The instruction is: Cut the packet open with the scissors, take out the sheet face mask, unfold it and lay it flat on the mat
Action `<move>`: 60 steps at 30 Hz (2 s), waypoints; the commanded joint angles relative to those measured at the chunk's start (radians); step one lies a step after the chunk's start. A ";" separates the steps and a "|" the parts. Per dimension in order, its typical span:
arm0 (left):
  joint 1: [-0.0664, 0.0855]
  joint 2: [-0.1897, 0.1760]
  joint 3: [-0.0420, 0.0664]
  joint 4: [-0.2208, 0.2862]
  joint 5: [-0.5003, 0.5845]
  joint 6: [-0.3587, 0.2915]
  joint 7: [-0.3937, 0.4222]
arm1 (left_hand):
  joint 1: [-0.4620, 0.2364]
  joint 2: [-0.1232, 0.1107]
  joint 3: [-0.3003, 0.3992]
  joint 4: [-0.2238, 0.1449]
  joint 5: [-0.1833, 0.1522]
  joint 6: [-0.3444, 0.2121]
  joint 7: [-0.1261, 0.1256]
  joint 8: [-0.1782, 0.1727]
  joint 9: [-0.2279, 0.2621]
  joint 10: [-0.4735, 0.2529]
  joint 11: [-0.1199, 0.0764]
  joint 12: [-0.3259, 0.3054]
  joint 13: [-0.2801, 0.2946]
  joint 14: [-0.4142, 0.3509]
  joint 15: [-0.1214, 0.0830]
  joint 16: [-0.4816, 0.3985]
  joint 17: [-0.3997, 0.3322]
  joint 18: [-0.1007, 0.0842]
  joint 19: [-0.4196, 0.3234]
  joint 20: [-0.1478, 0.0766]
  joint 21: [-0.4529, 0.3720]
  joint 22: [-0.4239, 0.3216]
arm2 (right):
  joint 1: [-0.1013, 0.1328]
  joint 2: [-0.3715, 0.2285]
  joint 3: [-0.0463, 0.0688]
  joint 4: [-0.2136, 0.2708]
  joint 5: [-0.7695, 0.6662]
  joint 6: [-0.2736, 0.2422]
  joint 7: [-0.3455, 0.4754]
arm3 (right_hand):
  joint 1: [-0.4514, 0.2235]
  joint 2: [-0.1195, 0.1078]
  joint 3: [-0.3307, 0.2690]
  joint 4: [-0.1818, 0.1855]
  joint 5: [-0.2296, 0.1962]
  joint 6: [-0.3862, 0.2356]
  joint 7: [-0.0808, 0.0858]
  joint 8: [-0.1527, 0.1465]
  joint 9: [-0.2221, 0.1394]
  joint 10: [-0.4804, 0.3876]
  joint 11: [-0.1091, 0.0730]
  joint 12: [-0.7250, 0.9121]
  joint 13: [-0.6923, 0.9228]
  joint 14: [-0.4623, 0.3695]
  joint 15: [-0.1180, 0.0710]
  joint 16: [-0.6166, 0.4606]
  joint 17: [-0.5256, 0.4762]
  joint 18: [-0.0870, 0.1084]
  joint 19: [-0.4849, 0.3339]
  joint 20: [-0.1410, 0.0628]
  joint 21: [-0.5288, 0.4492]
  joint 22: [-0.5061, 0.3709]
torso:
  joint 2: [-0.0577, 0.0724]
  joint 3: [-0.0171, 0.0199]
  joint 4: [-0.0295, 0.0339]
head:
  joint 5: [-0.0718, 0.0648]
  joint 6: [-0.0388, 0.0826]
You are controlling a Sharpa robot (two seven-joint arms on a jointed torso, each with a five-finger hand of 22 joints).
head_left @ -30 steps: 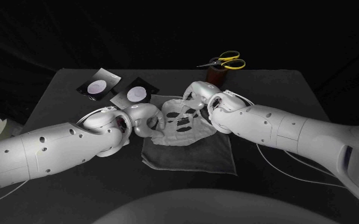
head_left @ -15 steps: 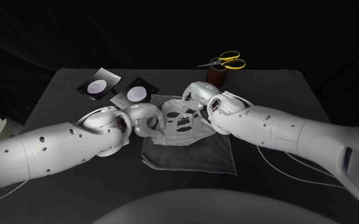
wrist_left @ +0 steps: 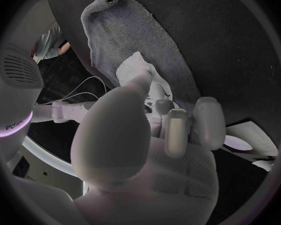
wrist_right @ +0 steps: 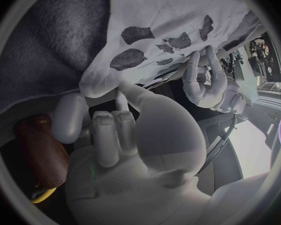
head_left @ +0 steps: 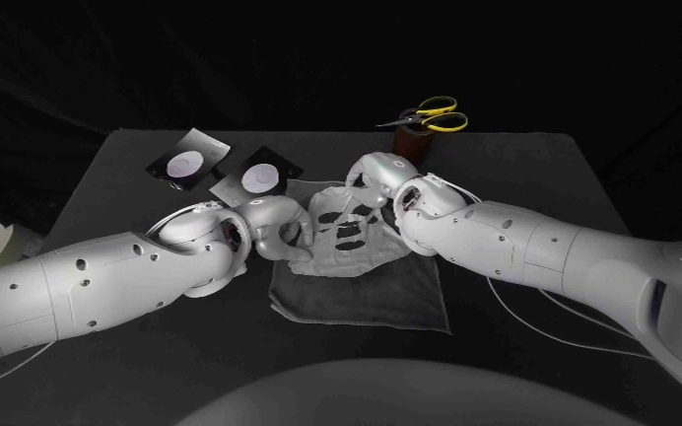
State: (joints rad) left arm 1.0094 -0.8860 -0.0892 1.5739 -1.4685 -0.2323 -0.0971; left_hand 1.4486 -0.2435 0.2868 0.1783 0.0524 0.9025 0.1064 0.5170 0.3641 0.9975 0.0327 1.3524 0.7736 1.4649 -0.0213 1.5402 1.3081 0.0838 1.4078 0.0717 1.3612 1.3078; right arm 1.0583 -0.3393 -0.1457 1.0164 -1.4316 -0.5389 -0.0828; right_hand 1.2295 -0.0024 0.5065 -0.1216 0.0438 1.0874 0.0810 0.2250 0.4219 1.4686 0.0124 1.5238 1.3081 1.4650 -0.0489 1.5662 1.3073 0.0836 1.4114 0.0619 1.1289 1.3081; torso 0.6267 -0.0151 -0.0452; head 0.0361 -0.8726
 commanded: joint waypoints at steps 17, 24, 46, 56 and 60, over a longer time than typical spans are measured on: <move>-0.003 0.003 -0.003 -0.001 -0.005 0.059 -0.030 | 0.014 0.008 -0.004 0.004 -0.003 -0.008 -0.004 0.008 -0.002 0.003 -0.002 0.006 0.001 0.054 -0.006 0.003 0.154 -0.014 -0.002 -0.001 0.000 0.037 | 0.007 0.019 0.001 -0.026 0.035 0.013 0.031 | -0.027 -0.003 0.000 0.005 0.004 -0.002 0.001 0.012 0.014 0.075 -0.009 -0.017 0.211 0.102 -0.009 -0.001 0.249 0.007 -0.009 -0.010 -0.025 0.141 | 0.001 -0.0002 -0.0001 | 0.006 0.000; -0.003 0.002 -0.003 -0.001 -0.005 0.064 -0.034 | 0.014 0.008 -0.004 0.004 -0.003 -0.008 -0.004 0.008 -0.002 0.003 -0.002 0.006 0.001 0.054 -0.006 0.003 0.154 -0.014 -0.002 -0.001 0.000 0.037 | 0.012 0.021 0.001 -0.038 0.060 0.081 0.018 | -0.061 -0.031 -0.022 0.019 0.004 -0.022 0.006 0.008 0.015 0.062 -0.005 -0.045 0.190 0.100 -0.007 -0.005 0.240 0.013 -0.024 -0.010 -0.060 0.132 | 0.001 -0.0002 -0.0002 | 0.008 0.000; -0.003 0.002 -0.004 -0.003 -0.005 0.074 -0.047 | 0.016 0.009 -0.005 0.006 -0.003 -0.010 -0.004 0.008 -0.002 0.003 -0.002 0.006 0.001 0.054 -0.006 0.003 0.153 -0.014 -0.002 -0.001 0.000 0.036 | 0.022 0.004 0.002 -0.019 0.143 0.031 0.112 | -0.087 -0.061 -0.048 0.039 0.005 -0.060 0.028 -0.023 -0.003 0.058 0.016 -0.051 0.187 0.102 0.012 -0.001 0.249 0.013 -0.029 0.006 -0.069 0.130 | 0.001 0.0008 -0.0016 | 0.006 0.000; -0.003 0.002 -0.004 -0.003 -0.005 0.073 -0.048 | 0.020 0.013 -0.005 0.009 -0.003 -0.012 -0.003 0.009 -0.002 0.000 -0.002 0.005 -0.002 0.053 -0.006 0.002 0.150 -0.013 -0.004 -0.001 -0.002 0.034 | 0.023 0.006 0.002 -0.023 0.122 0.075 0.105 | -0.018 -0.021 -0.004 -0.003 0.005 -0.004 -0.002 0.019 0.017 0.071 -0.010 -0.025 0.207 0.105 -0.008 0.003 0.259 0.011 -0.020 -0.007 -0.048 0.137 | 0.002 -0.0003 -0.0005 | 0.006 0.000; -0.003 0.002 -0.004 -0.002 -0.006 0.074 -0.049 | 0.022 0.014 -0.005 0.010 -0.003 -0.012 -0.003 0.010 -0.002 0.001 -0.002 0.005 -0.001 0.053 -0.006 0.002 0.151 -0.013 -0.005 -0.001 -0.003 0.033 | 0.023 0.010 0.002 -0.029 0.107 0.097 0.089 | -0.028 -0.031 -0.012 -0.003 0.004 -0.006 -0.001 0.022 0.020 0.069 -0.010 -0.031 0.202 0.104 -0.009 0.001 0.255 0.012 -0.022 -0.009 -0.054 0.135 | 0.001 -0.0008 0.0003 | 0.005 0.000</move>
State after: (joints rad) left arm 1.0138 -0.8841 -0.0855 1.5759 -1.4672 -0.2077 -0.1161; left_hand 1.4618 -0.2303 0.2829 0.1822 0.0523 0.8967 0.1049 0.5253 0.3638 0.9974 0.0326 1.3534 0.7730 1.4648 -0.0212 1.5393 1.3073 0.0838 1.4077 0.0718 1.3611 1.3081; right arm 1.0806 -0.3312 -0.1441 0.9899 -1.3015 -0.4782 0.0113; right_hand 1.2018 -0.0254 0.4993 -0.1235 0.0513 1.0772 0.0769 0.2434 0.4403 1.4668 0.0071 1.4961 1.3079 1.4680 -0.0527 1.5658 1.3083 0.0831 1.3877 0.0536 1.0784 1.3079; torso 0.6284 -0.0153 -0.0456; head 0.0414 -0.8726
